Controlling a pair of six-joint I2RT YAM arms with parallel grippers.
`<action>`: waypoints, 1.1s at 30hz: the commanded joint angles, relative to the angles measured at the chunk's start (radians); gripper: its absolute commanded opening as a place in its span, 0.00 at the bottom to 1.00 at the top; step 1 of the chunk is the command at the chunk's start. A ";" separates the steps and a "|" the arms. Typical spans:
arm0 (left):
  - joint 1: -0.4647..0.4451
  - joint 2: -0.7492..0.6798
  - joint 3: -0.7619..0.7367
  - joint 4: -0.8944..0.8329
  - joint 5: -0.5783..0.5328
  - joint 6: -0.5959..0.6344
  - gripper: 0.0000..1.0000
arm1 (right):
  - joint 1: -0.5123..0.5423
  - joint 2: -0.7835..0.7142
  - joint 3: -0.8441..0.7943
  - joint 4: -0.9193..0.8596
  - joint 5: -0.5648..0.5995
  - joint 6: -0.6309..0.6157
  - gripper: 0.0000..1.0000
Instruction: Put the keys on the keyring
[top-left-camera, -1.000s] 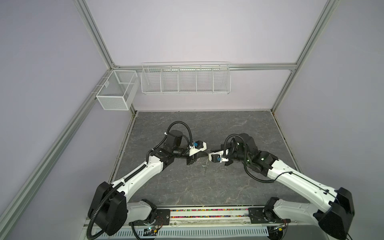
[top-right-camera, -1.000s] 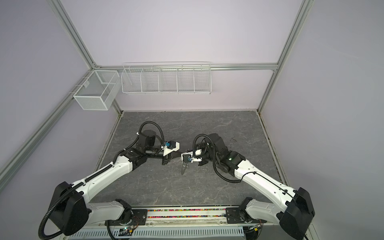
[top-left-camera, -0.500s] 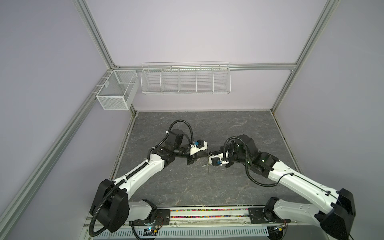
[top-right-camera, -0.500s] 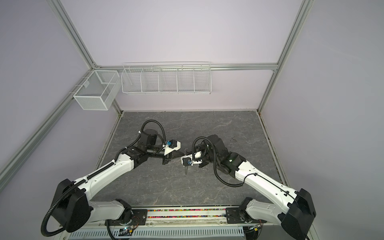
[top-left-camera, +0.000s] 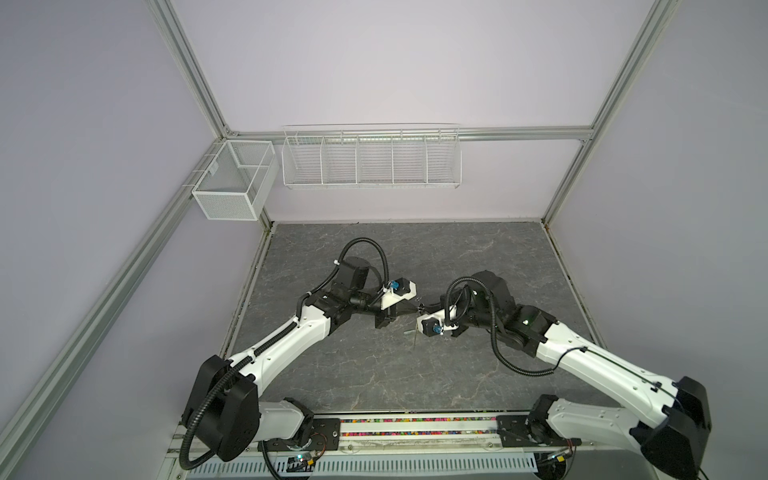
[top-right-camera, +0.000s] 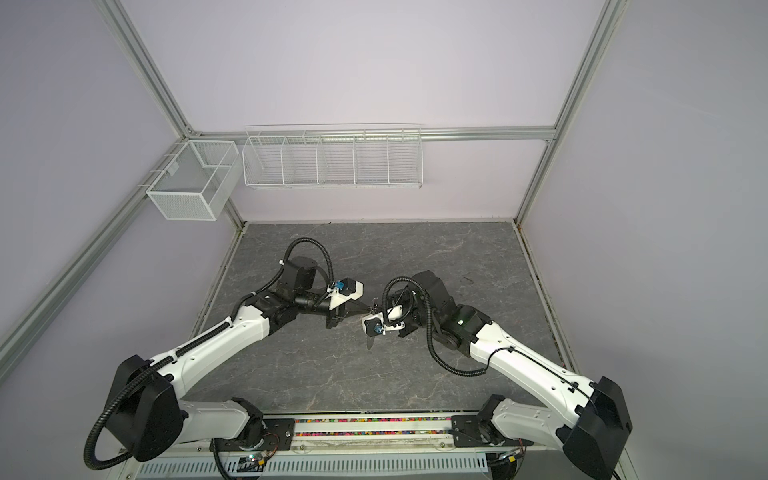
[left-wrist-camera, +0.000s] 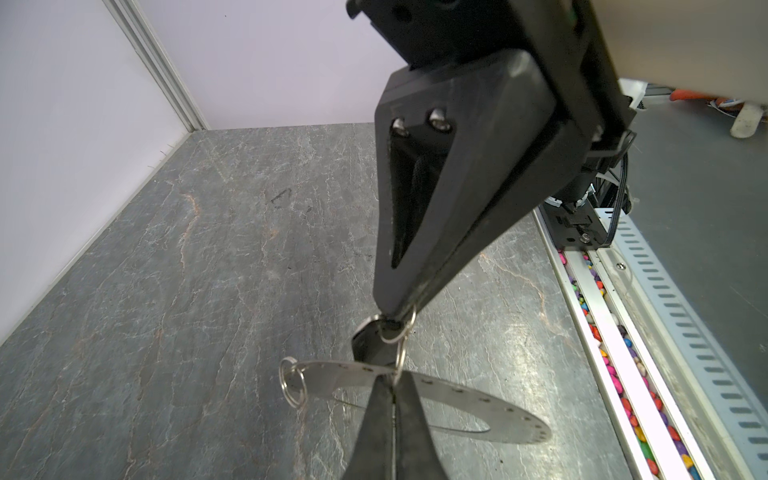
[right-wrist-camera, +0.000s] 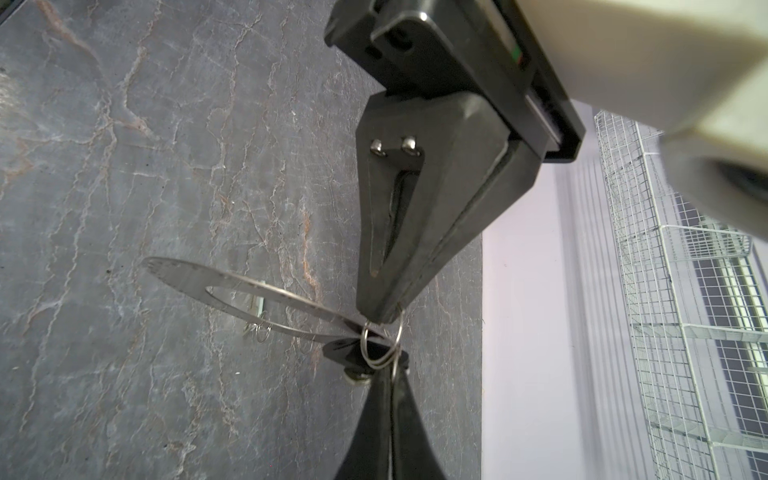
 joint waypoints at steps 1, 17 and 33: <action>-0.005 0.013 0.048 -0.007 0.028 -0.002 0.00 | 0.015 -0.020 -0.023 -0.017 0.004 -0.035 0.07; -0.011 0.008 0.060 -0.007 0.037 -0.006 0.00 | 0.023 0.013 -0.010 -0.081 0.042 -0.072 0.07; -0.031 0.014 0.070 -0.033 -0.016 0.010 0.00 | 0.009 0.025 0.028 -0.128 0.005 -0.023 0.07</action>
